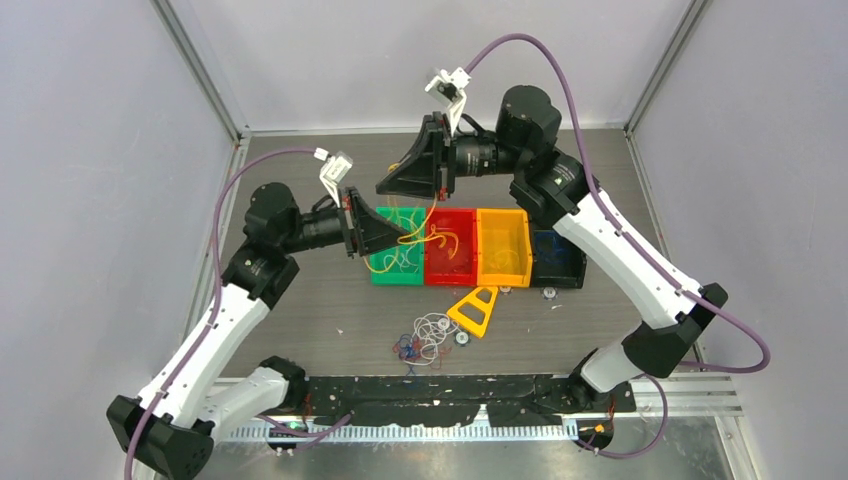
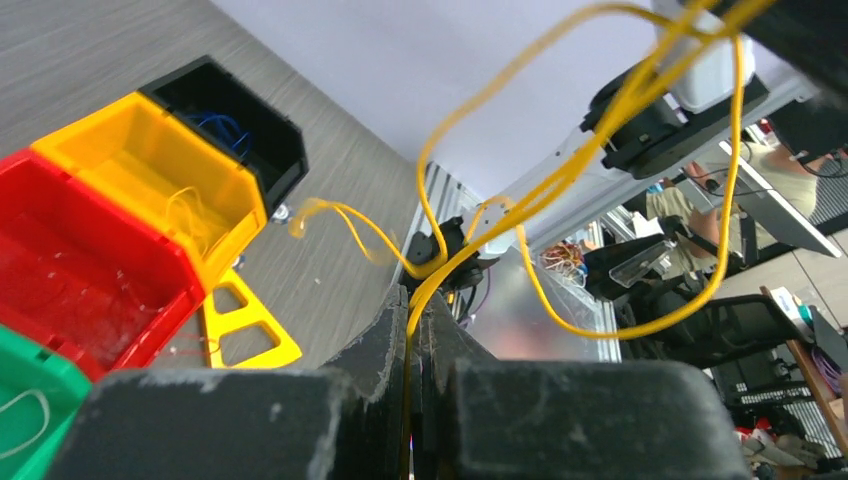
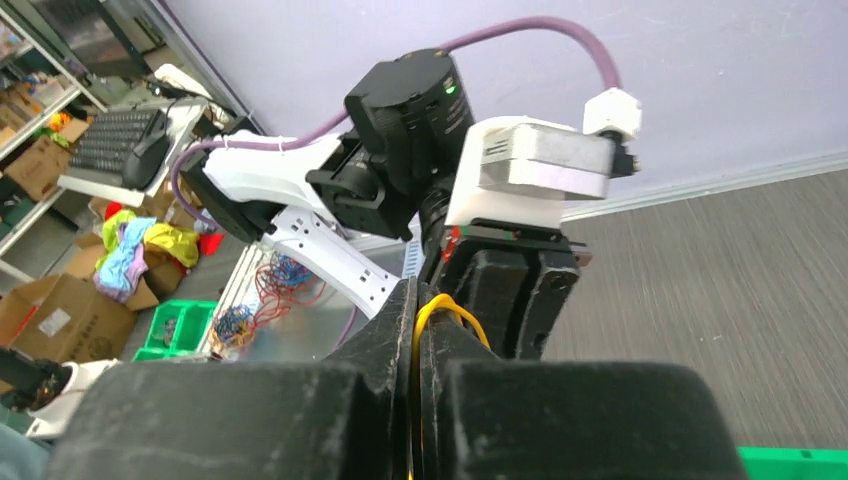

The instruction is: Untangle the cables

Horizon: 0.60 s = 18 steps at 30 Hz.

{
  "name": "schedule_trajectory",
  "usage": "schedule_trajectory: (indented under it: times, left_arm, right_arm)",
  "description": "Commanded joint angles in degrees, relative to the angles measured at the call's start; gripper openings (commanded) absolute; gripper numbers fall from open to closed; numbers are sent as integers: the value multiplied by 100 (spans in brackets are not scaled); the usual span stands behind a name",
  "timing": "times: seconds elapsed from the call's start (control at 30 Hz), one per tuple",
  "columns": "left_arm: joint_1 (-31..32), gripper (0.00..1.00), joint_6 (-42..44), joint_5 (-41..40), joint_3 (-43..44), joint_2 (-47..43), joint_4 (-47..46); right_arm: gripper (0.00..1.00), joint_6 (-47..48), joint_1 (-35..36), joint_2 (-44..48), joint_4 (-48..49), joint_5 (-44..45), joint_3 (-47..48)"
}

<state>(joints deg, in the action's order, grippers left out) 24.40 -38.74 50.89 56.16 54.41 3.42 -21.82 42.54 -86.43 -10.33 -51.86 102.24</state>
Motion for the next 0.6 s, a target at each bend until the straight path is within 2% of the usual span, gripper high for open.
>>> schedule_trajectory:
  times: [0.0,0.1,0.2,0.23,0.27,0.3,0.33,0.43,0.5,0.57]
  left_arm:
    - [300,0,-324,31,-156,-9,-1046]
    - [520,0,-18,-126,-158,-120,-832]
    - [649,0,287,-391,-9,-60,-524]
    - [651,14,403,-434,77,-28,-401]
    - [642,35,665,-438,248,6,-53]
    - [614,51,1113,-496,465,3,683]
    - [525,60,1564,-560,727,-44,1188]
    - [-290,78,2320,-111,1001,-379,1934]
    - [-977,84,2362,384,975,-581,1847]
    - [-1180,85,2849,534,1239,-594,2121]
  right_arm:
    - [5,-729,-380,353,968,99,-31]
    - [5,-736,-631,477,963,410,-182]
    - [5,-955,-718,533,1310,290,-490]
    - [5,-1107,-724,578,1500,246,-558]
    - [5,-1132,-733,603,1539,149,-659]
    - [5,-1127,-783,668,1564,84,-700]
    - [5,-1103,-823,780,1544,-49,-807]
    - [5,-467,-1023,1111,955,-291,-1091]
    - [5,175,-1039,1390,418,-337,-1333]
    - [5,500,-1040,1601,248,-412,-1721]
